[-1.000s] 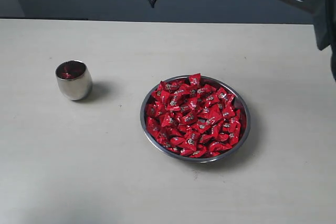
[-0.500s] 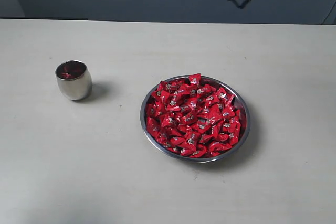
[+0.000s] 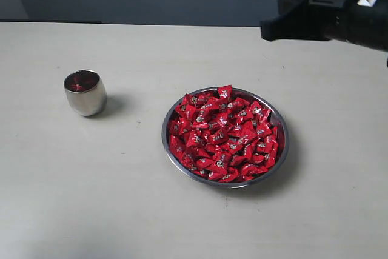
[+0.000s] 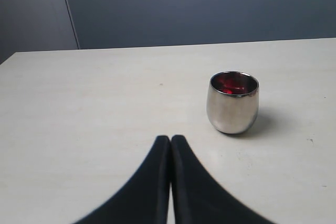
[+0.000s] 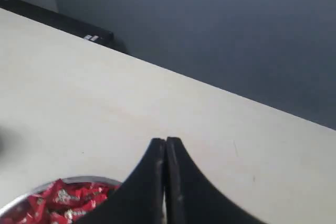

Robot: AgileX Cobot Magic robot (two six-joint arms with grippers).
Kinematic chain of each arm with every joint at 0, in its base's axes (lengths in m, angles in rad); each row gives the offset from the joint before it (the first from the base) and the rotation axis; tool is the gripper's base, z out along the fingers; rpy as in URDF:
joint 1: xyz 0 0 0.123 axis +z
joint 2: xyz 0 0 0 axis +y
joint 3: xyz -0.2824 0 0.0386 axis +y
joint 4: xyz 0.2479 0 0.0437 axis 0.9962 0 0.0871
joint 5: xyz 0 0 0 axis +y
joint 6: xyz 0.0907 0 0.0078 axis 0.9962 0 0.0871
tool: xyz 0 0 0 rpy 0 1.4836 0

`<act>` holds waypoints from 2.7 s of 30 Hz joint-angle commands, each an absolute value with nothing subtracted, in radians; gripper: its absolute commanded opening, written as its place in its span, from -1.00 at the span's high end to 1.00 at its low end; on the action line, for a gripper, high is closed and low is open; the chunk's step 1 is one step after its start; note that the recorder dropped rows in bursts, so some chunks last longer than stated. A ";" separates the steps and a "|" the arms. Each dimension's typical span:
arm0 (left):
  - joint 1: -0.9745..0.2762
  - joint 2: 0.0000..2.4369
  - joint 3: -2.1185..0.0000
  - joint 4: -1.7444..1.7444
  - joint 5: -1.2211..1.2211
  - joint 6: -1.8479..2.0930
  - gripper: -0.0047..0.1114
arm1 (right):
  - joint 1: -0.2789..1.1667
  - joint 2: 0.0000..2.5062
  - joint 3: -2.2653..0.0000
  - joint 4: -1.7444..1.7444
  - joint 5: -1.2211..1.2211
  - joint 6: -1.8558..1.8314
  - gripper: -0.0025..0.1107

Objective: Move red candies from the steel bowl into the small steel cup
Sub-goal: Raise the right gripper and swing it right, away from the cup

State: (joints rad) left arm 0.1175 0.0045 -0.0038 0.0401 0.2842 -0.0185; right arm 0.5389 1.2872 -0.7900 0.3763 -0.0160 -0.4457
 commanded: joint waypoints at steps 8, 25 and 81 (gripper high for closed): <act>0.118 0.000 0.000 0.038 0.285 -0.020 0.91 | 0.459 1.104 -0.509 0.416 -0.073 -0.450 0.97; 0.118 0.000 0.000 0.038 0.285 -0.020 0.91 | 0.461 1.265 -0.445 0.528 0.017 -0.444 0.97; 0.118 0.000 0.000 0.038 0.285 -0.020 0.91 | 0.560 0.573 -0.283 1.744 -0.194 -1.724 0.97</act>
State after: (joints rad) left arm 0.1175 0.0045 -0.0038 0.0401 0.2842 -0.0185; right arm 0.5596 0.5725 -0.2884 1.7495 -0.2211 -1.7339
